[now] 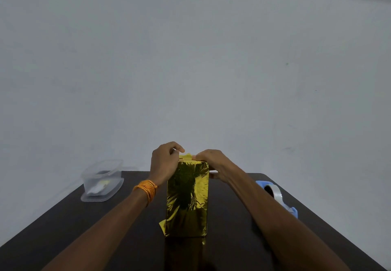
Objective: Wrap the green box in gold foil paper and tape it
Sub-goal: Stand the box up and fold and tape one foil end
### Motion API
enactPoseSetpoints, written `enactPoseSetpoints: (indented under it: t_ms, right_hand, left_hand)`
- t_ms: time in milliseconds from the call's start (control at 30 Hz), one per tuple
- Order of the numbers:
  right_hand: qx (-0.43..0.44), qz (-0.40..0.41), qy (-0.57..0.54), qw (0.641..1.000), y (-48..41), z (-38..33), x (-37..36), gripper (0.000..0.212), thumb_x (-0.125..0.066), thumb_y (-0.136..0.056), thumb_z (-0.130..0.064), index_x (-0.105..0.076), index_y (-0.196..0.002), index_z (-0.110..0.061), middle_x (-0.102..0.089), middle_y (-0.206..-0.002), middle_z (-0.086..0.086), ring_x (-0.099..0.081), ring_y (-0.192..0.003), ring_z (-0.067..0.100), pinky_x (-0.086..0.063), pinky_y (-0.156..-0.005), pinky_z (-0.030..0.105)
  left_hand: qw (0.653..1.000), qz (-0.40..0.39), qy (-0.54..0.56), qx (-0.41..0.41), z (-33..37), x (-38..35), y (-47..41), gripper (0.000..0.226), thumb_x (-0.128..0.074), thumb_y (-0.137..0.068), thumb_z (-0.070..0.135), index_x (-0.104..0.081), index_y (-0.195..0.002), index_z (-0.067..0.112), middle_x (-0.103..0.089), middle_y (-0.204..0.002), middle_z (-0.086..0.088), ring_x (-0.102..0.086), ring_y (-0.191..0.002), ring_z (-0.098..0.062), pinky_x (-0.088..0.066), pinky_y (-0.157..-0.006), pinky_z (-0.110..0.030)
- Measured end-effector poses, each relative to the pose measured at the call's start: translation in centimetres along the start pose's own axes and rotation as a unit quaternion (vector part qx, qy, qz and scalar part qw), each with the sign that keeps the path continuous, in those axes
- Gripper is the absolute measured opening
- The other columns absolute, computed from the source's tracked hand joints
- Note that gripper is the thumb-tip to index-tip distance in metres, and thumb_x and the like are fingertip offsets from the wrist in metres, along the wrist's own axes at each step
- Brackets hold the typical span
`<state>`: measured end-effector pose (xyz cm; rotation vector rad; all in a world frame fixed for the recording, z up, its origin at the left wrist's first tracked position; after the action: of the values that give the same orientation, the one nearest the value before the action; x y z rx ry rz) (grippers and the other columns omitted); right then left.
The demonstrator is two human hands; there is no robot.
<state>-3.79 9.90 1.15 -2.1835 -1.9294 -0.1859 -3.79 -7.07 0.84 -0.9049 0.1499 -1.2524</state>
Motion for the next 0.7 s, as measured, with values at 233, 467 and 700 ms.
enactPoseSetpoints:
  t_ms: [233, 467, 700]
  right_hand:
    - [-0.008, 0.001, 0.006, 1.000, 0.2, 0.1, 0.1, 0.040, -0.082, -0.078, -0.030, -0.070, -0.109, -0.010, -0.068, -0.111, 0.006, -0.061, -0.102, 0.020, -0.053, -0.084, 0.038]
    - [-0.006, -0.020, -0.021, 1.000, 0.9, 0.1, 0.5, 0.034, -0.076, -0.084, -0.022, -0.069, -0.110, -0.002, -0.070, -0.092, 0.007, -0.066, -0.075, 0.013, -0.053, -0.057, 0.022]
    - [-0.010, -0.008, -0.011, 1.000, 0.3, 0.4, 0.2, 0.035, -0.079, -0.080, -0.030, -0.070, -0.106, -0.009, -0.070, -0.101, 0.006, -0.063, -0.087, 0.017, -0.051, -0.073, 0.033]
  left_hand:
    - [0.974, 0.065, -0.131, -0.175, 1.5, -0.9, 2.9, 0.020, -0.049, -0.097, 0.022, -0.069, -0.101, 0.017, -0.066, -0.100, 0.003, -0.056, -0.095, -0.014, -0.045, -0.087, -0.034]
    - [0.938, 0.071, -0.244, -0.235, 1.0, -2.5, 5.0, 0.035, -0.041, -0.095, 0.036, -0.067, -0.106, 0.015, -0.064, -0.097, 0.000, -0.058, -0.090, -0.017, -0.047, -0.081, -0.032]
    - [0.922, 0.063, -0.300, -0.239, 0.5, -2.8, 5.5, 0.045, -0.041, -0.095, 0.046, -0.064, -0.115, 0.013, -0.066, -0.104, -0.005, -0.060, -0.096, -0.022, -0.049, -0.086, -0.039]
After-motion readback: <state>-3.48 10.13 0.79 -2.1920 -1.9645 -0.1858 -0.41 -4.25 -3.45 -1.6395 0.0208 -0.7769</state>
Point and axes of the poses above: each hand's wrist, its own y-axis away from the middle knuckle, its own x-axis out of the back of the hand, z = x × y, the point moved 2 cm from there along -y, towards the middle knuckle
